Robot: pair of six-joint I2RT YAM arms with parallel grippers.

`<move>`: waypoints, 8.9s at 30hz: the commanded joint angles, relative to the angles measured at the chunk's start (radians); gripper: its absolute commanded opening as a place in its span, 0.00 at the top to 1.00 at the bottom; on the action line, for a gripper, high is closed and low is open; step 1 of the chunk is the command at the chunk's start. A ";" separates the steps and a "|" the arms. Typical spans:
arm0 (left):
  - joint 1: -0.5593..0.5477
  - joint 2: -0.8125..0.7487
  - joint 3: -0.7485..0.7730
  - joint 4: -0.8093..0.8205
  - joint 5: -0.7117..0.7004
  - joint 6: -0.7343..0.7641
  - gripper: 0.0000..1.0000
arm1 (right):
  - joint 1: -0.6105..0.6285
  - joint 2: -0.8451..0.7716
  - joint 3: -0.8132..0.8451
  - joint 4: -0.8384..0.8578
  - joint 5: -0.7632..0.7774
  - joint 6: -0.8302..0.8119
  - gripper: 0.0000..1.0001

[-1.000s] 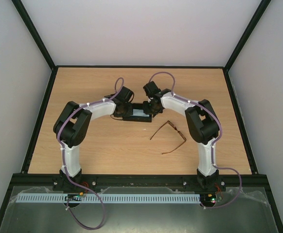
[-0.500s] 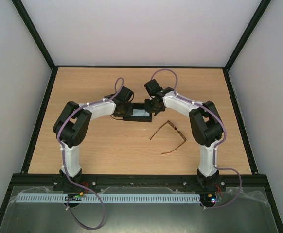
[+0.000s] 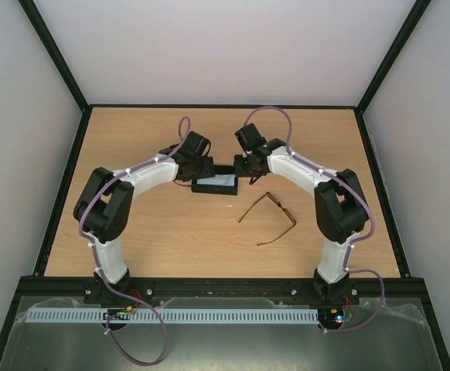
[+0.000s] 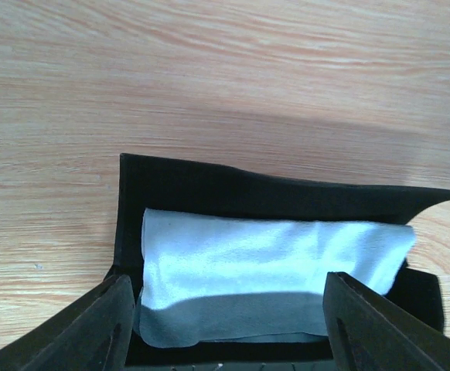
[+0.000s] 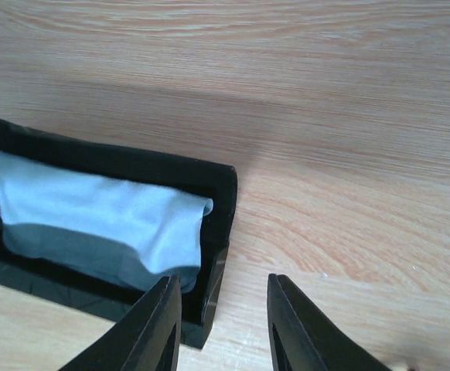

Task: Organize the sunglasses
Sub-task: Place the glasses cleaning cloth in the sunglasses case, then pick up the sunglasses from the center of the board, then fold the sunglasses.

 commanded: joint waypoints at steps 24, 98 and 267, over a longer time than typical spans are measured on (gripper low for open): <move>-0.098 -0.800 -0.515 -0.100 0.043 -0.158 0.00 | -0.004 -0.710 -0.569 -0.101 0.131 0.023 0.17; -0.437 -0.506 -0.418 0.251 0.116 -0.295 0.88 | 0.010 -0.839 -0.730 -0.027 0.159 0.385 0.98; -0.176 -1.087 -0.892 0.236 1.158 -0.533 0.34 | 0.653 -0.615 -0.334 -0.187 0.059 -0.177 0.99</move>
